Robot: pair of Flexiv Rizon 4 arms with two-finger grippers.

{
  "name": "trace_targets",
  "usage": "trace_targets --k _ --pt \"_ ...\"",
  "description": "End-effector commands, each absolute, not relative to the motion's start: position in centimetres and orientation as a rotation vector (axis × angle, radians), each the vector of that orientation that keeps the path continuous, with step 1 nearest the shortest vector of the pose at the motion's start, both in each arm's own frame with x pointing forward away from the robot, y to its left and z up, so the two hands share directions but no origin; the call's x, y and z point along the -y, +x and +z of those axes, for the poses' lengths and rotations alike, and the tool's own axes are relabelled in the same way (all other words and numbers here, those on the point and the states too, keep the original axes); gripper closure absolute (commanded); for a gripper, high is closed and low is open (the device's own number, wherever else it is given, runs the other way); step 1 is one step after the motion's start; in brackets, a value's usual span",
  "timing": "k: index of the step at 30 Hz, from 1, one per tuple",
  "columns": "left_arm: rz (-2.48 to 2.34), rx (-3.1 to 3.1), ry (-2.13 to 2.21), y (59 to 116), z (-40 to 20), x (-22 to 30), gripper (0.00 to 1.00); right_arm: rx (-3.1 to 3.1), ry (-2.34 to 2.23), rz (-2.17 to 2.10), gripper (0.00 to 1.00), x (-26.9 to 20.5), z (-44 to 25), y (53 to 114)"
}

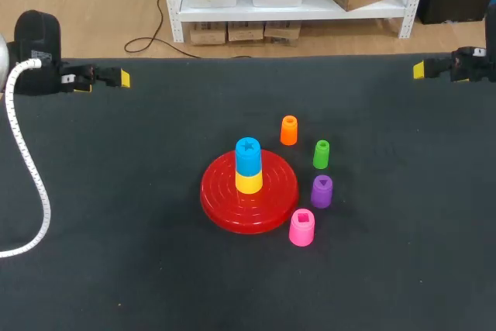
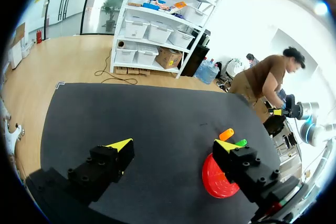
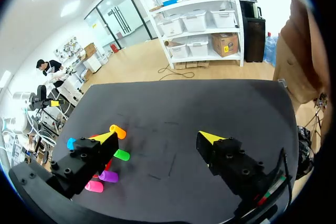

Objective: Pick up and stack the cylinders on the red base in this order: pink,purple,orange,green

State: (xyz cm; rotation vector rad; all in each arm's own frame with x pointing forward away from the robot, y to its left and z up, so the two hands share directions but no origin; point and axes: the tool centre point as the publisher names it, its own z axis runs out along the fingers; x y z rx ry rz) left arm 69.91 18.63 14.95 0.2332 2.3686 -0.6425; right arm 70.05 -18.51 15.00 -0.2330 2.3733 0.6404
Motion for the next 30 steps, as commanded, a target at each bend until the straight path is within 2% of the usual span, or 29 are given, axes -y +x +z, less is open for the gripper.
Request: trace_targets --k 1,5,16,30 --pt "-0.626 -2.336 0.433 70.2 15.6 -17.9 0.0 -2.373 -0.235 0.644 0.0 18.6 15.0 70.1" --pt "-0.639 -2.144 0.725 70.1 17.1 -16.2 0.0 -2.373 -0.235 0.644 0.0 18.6 15.0 70.1" --pt "-0.762 -1.767 1.172 67.5 19.5 -13.2 0.0 -2.373 -0.235 0.644 0.0 18.6 15.0 70.1" --pt "-1.073 -1.496 1.553 63.5 18.3 -11.8 0.0 -2.373 -0.235 0.644 0.0 18.6 15.0 70.1"
